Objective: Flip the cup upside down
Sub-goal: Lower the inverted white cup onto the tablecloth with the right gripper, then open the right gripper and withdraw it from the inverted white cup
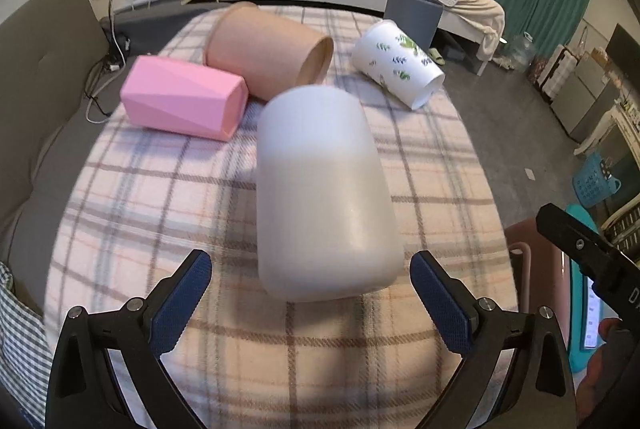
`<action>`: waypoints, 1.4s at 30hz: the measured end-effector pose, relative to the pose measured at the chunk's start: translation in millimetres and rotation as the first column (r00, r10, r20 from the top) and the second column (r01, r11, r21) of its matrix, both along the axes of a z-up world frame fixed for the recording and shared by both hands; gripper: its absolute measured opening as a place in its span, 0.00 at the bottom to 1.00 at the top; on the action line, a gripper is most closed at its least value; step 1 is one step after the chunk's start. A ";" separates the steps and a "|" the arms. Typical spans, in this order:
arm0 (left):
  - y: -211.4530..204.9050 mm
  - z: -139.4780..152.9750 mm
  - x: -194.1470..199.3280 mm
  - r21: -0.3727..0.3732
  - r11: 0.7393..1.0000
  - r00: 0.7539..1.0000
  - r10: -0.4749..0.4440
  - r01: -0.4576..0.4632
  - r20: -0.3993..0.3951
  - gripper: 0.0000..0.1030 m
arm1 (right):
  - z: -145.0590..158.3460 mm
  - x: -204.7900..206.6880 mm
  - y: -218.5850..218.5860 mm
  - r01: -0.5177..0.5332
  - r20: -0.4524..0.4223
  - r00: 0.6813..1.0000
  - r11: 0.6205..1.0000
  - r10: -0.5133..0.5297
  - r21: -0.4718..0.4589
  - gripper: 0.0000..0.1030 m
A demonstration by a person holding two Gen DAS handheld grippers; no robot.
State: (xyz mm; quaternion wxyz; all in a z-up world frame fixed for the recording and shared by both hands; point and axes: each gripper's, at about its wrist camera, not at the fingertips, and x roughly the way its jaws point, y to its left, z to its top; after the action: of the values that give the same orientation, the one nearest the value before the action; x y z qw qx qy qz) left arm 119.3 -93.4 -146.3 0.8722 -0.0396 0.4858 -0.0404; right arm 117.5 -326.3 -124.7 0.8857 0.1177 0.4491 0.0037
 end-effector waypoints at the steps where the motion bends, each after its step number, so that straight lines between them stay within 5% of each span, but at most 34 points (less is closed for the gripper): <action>1: 0.6 -0.9 -0.1 -0.007 1.000 1.000 -0.006 0.006 -0.001 0.94 | -2.4 1.2 1.1 -0.004 -0.004 1.000 1.000 0.004 0.000 0.88; 5: 1.2 -1.1 -0.4 -0.035 0.998 0.998 -0.055 0.054 -0.020 0.71 | -8.4 5.4 6.7 -0.009 -0.015 1.000 1.000 0.009 0.000 0.88; 21: 11.1 57.5 3.6 0.087 0.991 0.995 -0.101 0.099 0.020 0.70 | 2.0 -5.1 16.4 0.002 0.004 1.000 1.000 -0.002 0.020 0.88; 42: 23.6 61.0 0.7 0.061 0.992 0.993 -0.111 0.109 0.034 0.78 | 12.3 -12.1 22.4 0.003 0.012 1.000 1.000 -0.003 0.012 0.88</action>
State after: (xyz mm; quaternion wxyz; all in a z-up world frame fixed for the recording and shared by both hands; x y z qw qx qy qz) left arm 119.9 -69.8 -85.4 0.8784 0.0137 0.4718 -0.0751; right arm 105.4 -303.8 -112.5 0.8877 0.1236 0.4436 0.0057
